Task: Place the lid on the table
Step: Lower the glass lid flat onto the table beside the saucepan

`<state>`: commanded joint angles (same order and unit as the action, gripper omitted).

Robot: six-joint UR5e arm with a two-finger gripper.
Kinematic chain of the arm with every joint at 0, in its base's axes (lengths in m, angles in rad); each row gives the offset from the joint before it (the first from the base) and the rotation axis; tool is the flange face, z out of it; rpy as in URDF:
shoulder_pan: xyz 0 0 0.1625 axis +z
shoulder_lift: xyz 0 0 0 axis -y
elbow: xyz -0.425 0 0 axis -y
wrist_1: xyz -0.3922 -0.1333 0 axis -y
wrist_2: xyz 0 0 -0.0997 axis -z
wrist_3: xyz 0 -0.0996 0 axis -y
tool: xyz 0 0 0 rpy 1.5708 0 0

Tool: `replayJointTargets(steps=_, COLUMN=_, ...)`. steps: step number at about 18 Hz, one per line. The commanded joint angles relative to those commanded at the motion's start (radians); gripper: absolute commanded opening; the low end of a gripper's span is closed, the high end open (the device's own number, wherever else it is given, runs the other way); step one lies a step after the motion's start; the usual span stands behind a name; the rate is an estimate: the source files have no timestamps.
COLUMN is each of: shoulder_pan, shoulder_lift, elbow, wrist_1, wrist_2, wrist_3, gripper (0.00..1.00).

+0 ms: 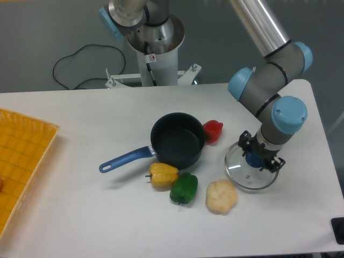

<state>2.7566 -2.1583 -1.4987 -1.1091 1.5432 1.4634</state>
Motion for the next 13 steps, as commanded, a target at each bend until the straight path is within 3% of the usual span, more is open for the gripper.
replayJointTargets(steps=13, shoulder_pan=-0.003, shoulder_lift=-0.008, elbow=-0.006, wrist_1=0.008, wrist_2=0.005, wrist_3=-0.002, gripper=0.44)
